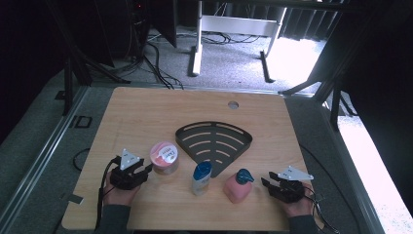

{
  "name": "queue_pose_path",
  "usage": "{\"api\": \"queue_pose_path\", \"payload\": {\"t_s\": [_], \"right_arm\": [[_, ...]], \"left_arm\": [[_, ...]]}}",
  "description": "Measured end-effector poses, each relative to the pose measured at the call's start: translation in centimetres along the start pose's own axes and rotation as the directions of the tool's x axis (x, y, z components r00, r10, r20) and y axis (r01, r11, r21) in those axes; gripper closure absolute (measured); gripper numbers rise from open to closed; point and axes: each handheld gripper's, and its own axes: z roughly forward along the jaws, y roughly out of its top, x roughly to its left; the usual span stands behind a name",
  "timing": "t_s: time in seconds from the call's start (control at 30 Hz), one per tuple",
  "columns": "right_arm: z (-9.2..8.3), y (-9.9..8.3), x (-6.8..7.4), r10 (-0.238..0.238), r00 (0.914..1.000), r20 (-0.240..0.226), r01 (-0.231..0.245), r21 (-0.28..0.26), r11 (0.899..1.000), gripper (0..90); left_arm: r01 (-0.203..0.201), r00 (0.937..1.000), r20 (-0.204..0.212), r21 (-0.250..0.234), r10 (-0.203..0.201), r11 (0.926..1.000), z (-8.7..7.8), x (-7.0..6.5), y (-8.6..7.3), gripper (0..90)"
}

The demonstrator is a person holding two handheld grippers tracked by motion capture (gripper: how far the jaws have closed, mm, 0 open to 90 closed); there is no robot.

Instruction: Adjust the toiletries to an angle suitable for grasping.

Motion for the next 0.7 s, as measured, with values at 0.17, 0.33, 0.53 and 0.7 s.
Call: {"api": "queue_pose_path", "payload": {"t_s": [0.17, 0.33, 0.53, 0.7], "right_arm": [[-0.2, 0.1, 0.4, 0.0, 1.0, 0.0, 0.0, 0.005, 1.0, 56.2], [-0.6, 0.2, 0.7, 0.0, 1.0, -0.002, 0.0, -0.01, 1.0, 56.4], [-0.8, 0.1, 1.0, 0.001, 1.0, -0.004, -0.001, -0.008, 1.0, 57.7], [-1.0, 0.0, 1.3, -0.006, 1.0, 0.002, 0.006, -0.006, 1.0, 57.9]], "left_arm": [[-0.016, 0.9998, 0.011, -0.007, 0.016, 0.9999, -0.3, -0.7, 0.2, 59.0], [-0.02, 0.9984, 0.052, -0.007, 0.021, 0.9998, -0.4, -1.2, 0.5, 58.6], [-0.047, 0.9956, 0.081, -0.007, 0.047, 0.9989, -0.5, -1.9, 0.8, 59.4], [-0.065, 0.9923, 0.104, -0.016, 0.066, 0.9977, -0.6, -2.5, 0.9, 60.2]]}}
